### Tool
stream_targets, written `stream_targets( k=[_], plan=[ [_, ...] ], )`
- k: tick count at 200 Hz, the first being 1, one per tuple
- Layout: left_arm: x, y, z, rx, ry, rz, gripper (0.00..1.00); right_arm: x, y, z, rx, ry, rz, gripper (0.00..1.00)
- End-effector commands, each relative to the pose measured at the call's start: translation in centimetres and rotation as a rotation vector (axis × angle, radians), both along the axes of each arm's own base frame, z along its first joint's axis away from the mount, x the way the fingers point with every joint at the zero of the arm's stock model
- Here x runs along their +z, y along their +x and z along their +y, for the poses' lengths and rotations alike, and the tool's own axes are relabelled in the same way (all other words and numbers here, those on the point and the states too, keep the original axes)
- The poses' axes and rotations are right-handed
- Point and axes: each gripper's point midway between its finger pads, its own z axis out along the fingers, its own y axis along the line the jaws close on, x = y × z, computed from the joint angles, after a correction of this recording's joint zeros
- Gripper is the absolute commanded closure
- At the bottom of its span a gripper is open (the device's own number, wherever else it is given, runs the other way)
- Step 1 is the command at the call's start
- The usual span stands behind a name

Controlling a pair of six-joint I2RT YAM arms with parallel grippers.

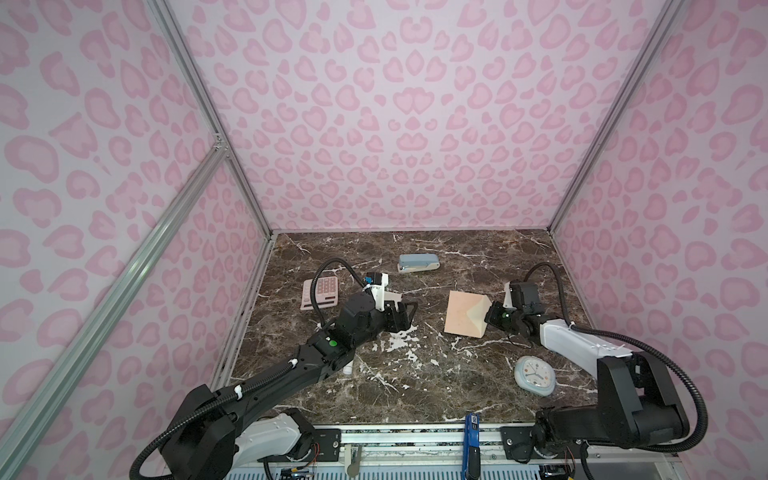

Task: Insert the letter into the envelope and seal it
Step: 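Grasp the pink envelope with the right gripper and slide it toward the letter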

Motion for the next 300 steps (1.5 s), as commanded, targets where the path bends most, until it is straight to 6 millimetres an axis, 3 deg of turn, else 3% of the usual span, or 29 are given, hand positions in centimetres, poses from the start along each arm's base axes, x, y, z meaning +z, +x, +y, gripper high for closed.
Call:
stream_targets(
  k=[1,22,49,98,174,229,300],
  plan=[
    [0.2,-0.3,1.1,0.026,0.024,-0.016,0.16,1.2,-0.8,2.0,0.091,-0.061,0.000,1.00],
    [0.2,-0.9,2.7,0.067,0.041,-0.023,0.15,2.9,-1.6,5.1,0.179,-0.071,-0.023,1.00],
    [-0.1,-1.8,5.0,0.122,0.073,-0.033,0.14,3.6,-2.5,8.1,0.238,-0.049,-0.036,1.00],
    [0.1,-2.7,7.7,0.185,0.116,-0.045,0.13,2.5,-4.4,11.9,0.311,-0.008,0.002,1.00],
    [-0.1,-2.9,9.0,0.229,0.137,-0.040,0.11,-0.3,-6.9,12.4,0.319,-0.019,0.044,1.00],
    [-0.4,-2.8,9.1,0.232,0.143,-0.033,0.11,-0.4,-7.5,11.7,0.285,-0.045,0.026,0.99],
    [-0.6,-2.8,9.2,0.237,0.142,-0.028,0.11,-1.5,-8.7,12.2,0.294,-0.055,0.046,0.94]
  ],
)
